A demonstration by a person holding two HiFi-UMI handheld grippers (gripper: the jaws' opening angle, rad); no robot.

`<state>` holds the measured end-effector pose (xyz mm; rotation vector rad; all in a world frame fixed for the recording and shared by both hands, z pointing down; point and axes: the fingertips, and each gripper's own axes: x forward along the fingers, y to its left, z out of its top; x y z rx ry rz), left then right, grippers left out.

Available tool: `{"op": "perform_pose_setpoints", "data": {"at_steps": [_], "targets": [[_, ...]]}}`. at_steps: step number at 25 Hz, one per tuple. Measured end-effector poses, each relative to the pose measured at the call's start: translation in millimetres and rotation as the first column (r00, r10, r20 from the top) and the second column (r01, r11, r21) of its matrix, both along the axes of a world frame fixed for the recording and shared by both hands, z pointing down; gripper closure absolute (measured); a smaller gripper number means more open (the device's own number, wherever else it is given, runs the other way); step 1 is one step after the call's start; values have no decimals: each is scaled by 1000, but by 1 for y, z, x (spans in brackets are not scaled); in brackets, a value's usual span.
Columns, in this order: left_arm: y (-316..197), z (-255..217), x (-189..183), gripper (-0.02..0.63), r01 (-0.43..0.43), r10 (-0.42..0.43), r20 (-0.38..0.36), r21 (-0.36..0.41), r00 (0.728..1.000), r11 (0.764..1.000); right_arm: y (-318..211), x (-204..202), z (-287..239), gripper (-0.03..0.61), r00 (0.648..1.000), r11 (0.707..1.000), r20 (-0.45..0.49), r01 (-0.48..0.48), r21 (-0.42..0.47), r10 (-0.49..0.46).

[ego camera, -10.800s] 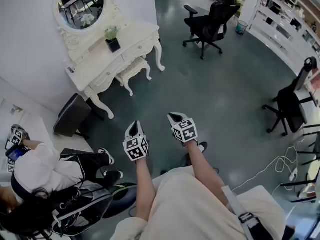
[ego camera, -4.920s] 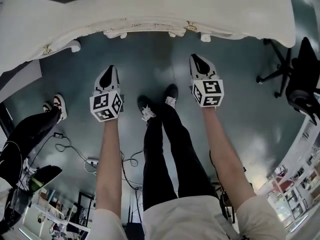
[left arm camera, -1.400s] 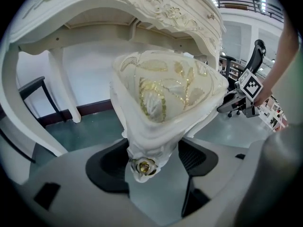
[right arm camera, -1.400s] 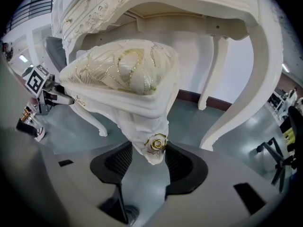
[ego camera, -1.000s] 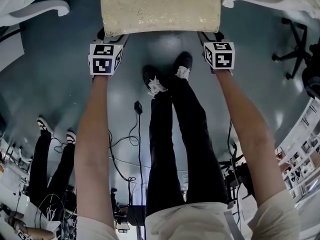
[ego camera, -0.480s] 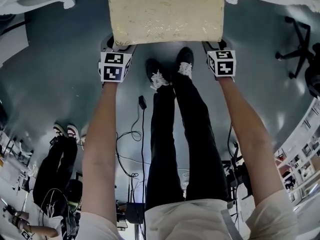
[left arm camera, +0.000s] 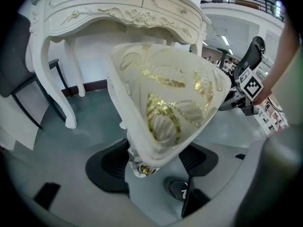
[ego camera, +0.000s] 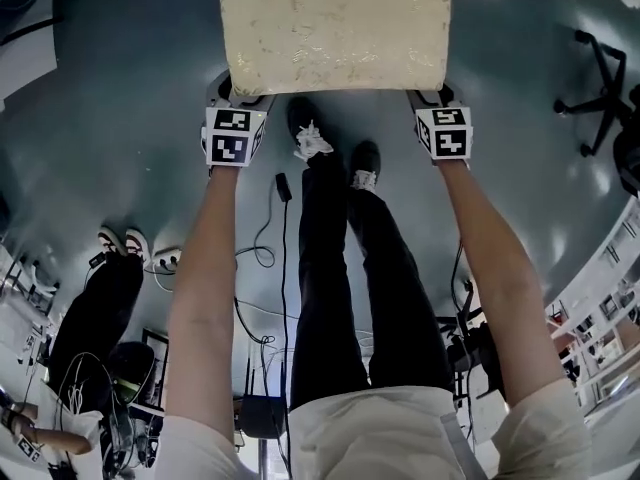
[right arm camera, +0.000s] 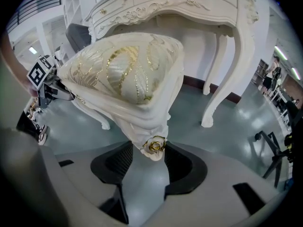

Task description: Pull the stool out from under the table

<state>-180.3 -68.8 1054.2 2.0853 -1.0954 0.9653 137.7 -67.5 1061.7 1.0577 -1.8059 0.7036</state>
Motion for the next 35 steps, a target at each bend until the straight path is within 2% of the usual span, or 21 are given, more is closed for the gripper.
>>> {"op": "perform_pose_setpoints", "data": {"at_steps": [14,20,23,27,31,35], "targets": [[143,-6,31,279,60,-58,22,-81,998,995,118,30,-5,342,997,996,-10,72,-54,-73],[160,-13,36,278,108,-104,32,-147,994,983,123,34,-16,342,992,988,-53,104,-118,-111],[166,-35,33,288,178,-178,12,-146,984,973,130,34,-37,383,994,989,-54,87,-119,-94],[176,-72,39,293,176,-175,16,-141,984,974,145,37,-74,383,996,990,-35,77,-117,-81],[180,-121,39,307,226,-226,19,-137,974,964,152,34,-122,383,1000,995,0,27,-101,-27],[168,-176,53,307,239,-241,-1,-99,971,966,145,22,-183,383,999,997,42,13,-80,-10]]}}
